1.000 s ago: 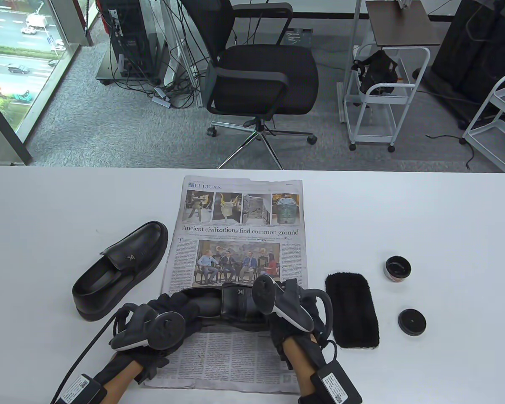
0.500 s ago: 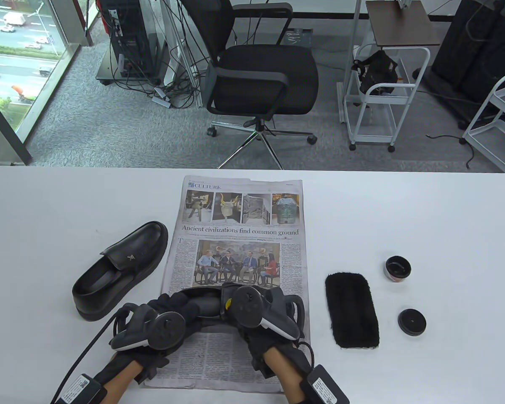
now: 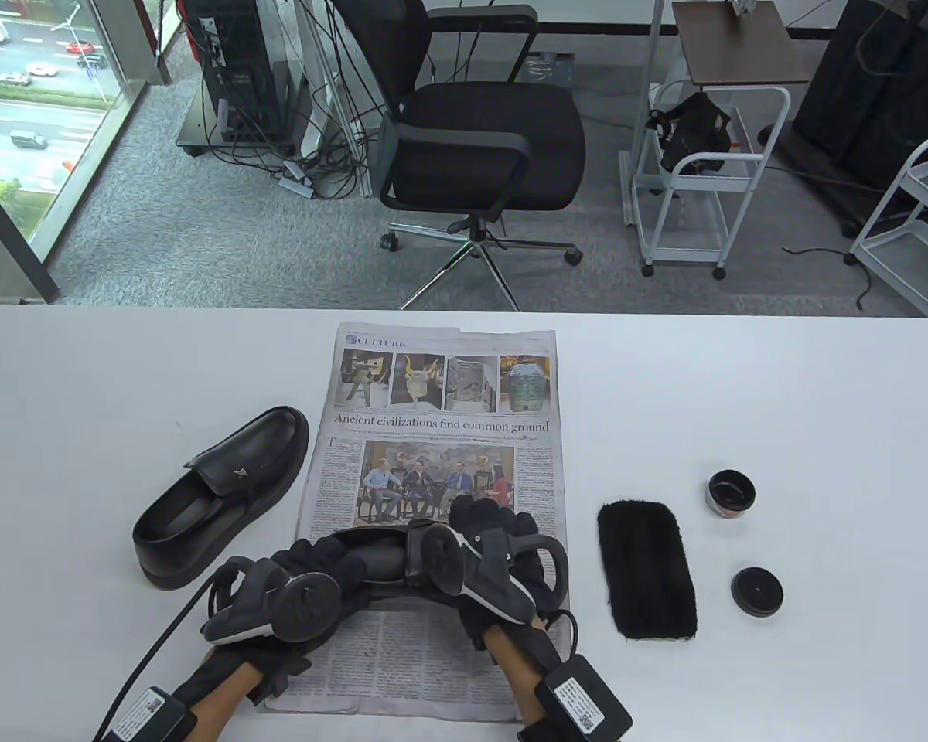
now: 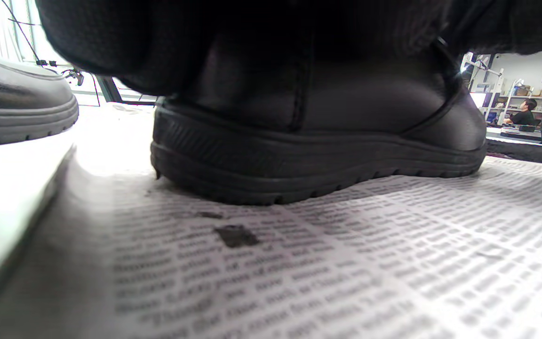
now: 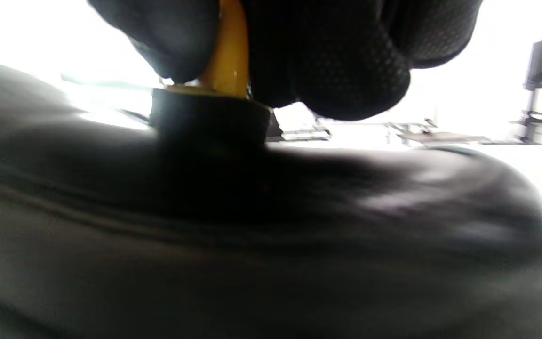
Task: Dip and apply built-in sponge shoe polish on shoes
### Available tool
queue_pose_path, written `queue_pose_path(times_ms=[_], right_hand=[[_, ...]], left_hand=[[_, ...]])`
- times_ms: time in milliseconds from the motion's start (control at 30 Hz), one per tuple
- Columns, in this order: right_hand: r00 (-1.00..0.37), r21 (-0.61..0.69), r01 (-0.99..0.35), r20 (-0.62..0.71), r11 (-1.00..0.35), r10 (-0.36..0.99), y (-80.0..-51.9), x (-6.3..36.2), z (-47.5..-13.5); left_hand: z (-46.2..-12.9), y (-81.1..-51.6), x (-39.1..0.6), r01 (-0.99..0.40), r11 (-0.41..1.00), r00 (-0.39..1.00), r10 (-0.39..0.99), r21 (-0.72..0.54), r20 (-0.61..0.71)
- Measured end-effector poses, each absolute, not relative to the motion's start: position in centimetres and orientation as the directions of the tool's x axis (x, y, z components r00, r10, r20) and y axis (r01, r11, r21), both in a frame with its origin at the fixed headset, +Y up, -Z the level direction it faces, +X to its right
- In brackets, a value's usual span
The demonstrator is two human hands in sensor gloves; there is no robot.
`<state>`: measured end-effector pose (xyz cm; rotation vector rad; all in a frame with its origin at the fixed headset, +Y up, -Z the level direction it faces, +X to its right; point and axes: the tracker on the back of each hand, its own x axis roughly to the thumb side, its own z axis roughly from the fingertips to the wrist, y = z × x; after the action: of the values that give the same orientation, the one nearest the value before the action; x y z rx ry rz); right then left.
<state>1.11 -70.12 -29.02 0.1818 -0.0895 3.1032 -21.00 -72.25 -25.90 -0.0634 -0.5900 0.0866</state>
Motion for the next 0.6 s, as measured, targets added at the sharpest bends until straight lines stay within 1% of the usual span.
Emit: queue_pose_path(times_ms=[67,167,233,300,467,533,600], right_hand=[[-0.996,-0.031,-0.040,0.077,-0.999,0.038,-69.8,2.0,-29.1],[-1.000,0.061,-0.009,0.009,-0.998,0.010,-69.4,3.1,-29.0],[-0.999,0.107,-0.038,-0.020,-0.993,0.036,-69.1,3.6,-28.7],[-0.998,0.162,-0.058,-0.022,-0.985,0.055,-68.9,3.8,-28.4],[-0.991,0.250,-0.128,0.014,-0.960,0.136,-68.7,2.8,-27.8],[-0.987,0.243,-0.131,0.059,-0.961,0.150,-68.6,2.0,-27.5],[-0.976,0.203,-0.143,0.131,-0.969,0.172,-68.6,1.1,-27.3]], left_hand=[[-25.9,-72.2,-21.0,-0.063,0.994,0.827,0.099,-0.084,0.553],[-25.9,-72.3,-21.0,-0.063,0.994,0.827,0.099,-0.085,0.553],[-25.9,-72.3,-21.0,-0.063,0.994,0.827,0.099,-0.085,0.553],[-25.9,-72.3,-21.0,-0.063,0.994,0.827,0.099,-0.085,0.553],[-25.9,-72.3,-21.0,-0.063,0.994,0.827,0.099,-0.085,0.553],[-25.9,-72.3,-21.0,-0.063,0.994,0.827,0.099,-0.085,0.553],[-25.9,-72.3,-21.0,-0.063,0.994,0.827,0.099,-0.085,0.553]])
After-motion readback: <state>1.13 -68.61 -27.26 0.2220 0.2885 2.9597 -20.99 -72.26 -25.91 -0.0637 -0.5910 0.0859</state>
